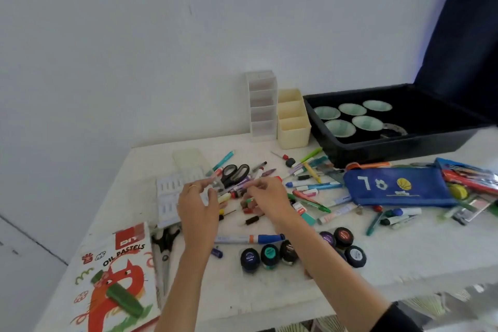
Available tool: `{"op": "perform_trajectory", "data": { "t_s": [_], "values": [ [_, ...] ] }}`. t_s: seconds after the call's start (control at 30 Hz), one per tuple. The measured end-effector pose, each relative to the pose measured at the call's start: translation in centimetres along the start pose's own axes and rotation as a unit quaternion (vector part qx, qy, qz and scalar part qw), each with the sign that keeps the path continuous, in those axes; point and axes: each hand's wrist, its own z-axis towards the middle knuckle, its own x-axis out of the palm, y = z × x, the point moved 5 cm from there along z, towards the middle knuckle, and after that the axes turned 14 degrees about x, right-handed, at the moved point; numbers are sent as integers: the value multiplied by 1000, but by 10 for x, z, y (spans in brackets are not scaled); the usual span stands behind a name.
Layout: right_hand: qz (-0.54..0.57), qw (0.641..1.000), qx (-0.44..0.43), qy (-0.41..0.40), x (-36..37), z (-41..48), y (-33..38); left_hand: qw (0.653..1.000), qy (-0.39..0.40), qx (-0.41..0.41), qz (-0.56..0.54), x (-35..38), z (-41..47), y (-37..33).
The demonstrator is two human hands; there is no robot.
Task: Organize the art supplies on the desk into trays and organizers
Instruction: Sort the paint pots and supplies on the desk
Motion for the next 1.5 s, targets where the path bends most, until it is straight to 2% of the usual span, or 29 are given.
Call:
{"op": "perform_trajectory", "data": {
  "t_s": [0.27,0.37,0.5,0.57,0.63,0.73,0.87,1.07,1.2,1.27,1.37,1.5],
  "values": [
    [72,991,-9,-109,-116,-19,-29,989,115,21,-92,89,-25,-66],
    [92,983,-17,-160,-168,-23,-43,977,182,26,-108,128,-37,-94],
    [105,955,-12,-278,-249,-20,-69,959,251,-6,-131,181,-51,-125],
    [70,940,-1,-334,-287,-19,-77,957,265,-25,-113,204,-57,-134],
    [-28,920,15,-390,-321,-15,-82,956,273,-45,-98,224,-60,-141],
    [-167,904,52,-390,-352,-1,-85,956,282,-61,-48,250,-61,-144],
    [-176,924,47,-336,-363,20,-91,970,232,-62,30,264,-62,-142],
    [-96,946,18,-310,-370,33,-92,986,128,-108,0,252,-59,-149],
    [7,957,-64,-282,-386,30,-74,975,59,-171,-132,244,-53,-161],
    [84,955,-88,-269,-404,24,-62,965,33,-176,-190,248,-47,-176],
    [134,937,-104,-306,-446,21,-52,955,20,-171,-240,271,-40,-203],
    [139,915,-74,-370,-504,32,-63,945,64,-185,-261,322,-46,-225]
  ]
}}
